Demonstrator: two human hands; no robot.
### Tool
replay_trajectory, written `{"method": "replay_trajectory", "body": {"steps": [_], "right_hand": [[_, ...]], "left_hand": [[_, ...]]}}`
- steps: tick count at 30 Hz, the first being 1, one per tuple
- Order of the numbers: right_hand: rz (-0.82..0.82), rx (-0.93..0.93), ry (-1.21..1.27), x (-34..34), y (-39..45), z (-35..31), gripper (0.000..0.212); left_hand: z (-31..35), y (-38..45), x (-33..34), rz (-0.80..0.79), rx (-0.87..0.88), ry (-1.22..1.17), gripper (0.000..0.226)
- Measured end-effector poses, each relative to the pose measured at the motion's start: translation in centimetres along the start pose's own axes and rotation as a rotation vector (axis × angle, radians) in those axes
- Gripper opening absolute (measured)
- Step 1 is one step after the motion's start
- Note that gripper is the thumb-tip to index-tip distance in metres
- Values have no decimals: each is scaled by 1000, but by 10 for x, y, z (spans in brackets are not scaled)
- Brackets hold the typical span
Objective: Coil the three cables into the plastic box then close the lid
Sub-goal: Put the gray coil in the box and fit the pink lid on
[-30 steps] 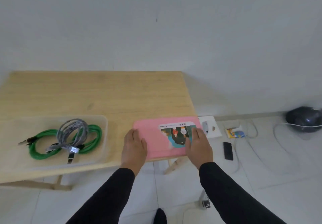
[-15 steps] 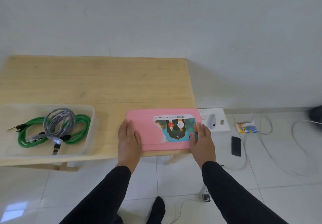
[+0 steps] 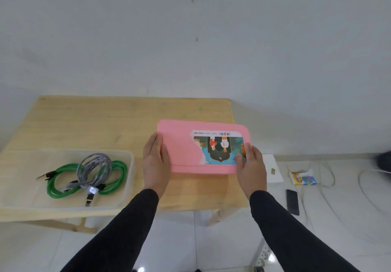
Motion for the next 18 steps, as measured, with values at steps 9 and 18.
{"method": "replay_trajectory", "body": {"steps": [9,18], "right_hand": [[50,-102,32,54,-29,-135,43],[-63,-48,58,160,-105,-226,40]], "left_hand": [[-53,33,-137,143,11,-42,42],[-169,21,-246,79,-113,57,41]]}}
Point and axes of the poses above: each hand's wrist, its own y-axis towards the middle knuckle, its own x-axis out of the palm, z = x × y, the point moved 4 cm from there along y, towards the middle knuckle, and after that the axes turned 5 degrees about -z, right-handed, at the moved point
